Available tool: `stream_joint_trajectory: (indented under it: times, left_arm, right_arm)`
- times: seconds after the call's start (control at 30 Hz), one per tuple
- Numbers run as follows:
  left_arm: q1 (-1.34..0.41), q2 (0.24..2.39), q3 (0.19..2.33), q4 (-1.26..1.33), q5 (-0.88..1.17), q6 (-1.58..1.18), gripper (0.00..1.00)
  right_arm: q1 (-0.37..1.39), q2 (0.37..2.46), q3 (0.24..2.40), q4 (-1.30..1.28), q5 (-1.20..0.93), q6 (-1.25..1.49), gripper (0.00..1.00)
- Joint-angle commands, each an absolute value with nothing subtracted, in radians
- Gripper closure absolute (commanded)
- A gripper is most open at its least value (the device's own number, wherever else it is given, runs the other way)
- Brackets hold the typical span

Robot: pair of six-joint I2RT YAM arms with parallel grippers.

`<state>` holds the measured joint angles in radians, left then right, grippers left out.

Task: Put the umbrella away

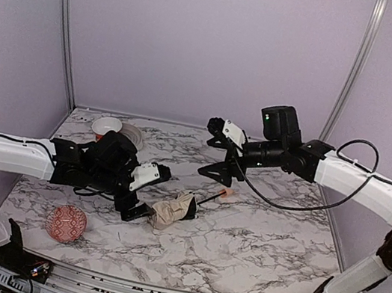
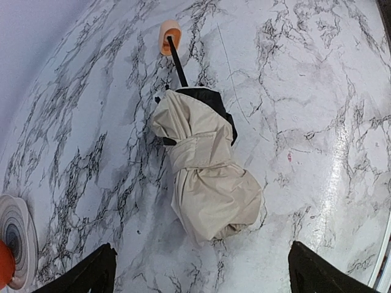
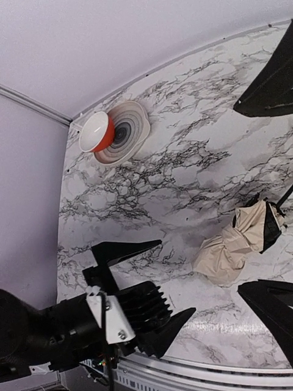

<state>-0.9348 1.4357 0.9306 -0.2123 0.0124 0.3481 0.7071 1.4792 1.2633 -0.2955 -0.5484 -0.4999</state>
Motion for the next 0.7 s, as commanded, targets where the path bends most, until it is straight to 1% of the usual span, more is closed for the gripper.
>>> stream_joint_trajectory:
  times: [0.0,0.1,0.17,0.27,0.3,0.47,0.57,0.67]
  left_arm:
    - [-0.902,1.316,0.834,-0.119,-0.046,0.187,0.01]
    - [-0.892,1.234,0.769,-0.088,-0.066,0.104,0.01]
    - [-0.891,1.194,0.714,-0.062,-0.069,0.067,0.01]
    - [-0.89,1.157,0.658,-0.04,-0.082,0.019,0.01]
    - [-0.89,1.151,0.644,-0.04,-0.084,0.006,0.01]
    - [-0.89,1.142,0.616,-0.038,-0.093,-0.028,0.01]
    - [-0.89,1.153,0.608,-0.035,-0.097,-0.034,0.01]
    - [-0.891,1.172,0.608,-0.041,-0.087,-0.038,0.01]
  right_arm:
    - [0.781,1.583,1.302,-0.418,-0.477,-0.828,0.1]
    - [0.886,1.662,1.324,-0.462,-0.384,-1.025,0.09]
    - [0.896,1.731,1.408,-0.514,-0.423,-1.026,0.1]
    - [0.871,1.843,1.561,-0.607,-0.516,-0.956,0.14]
    - [0.863,1.873,1.594,-0.62,-0.539,-0.936,0.18]
    - [0.848,1.984,1.68,-0.621,-0.573,-0.845,0.45]
    - [0.848,2.036,1.686,-0.617,-0.55,-0.831,0.48]
    - [0.848,2.069,1.685,-0.638,-0.529,-0.833,0.48]
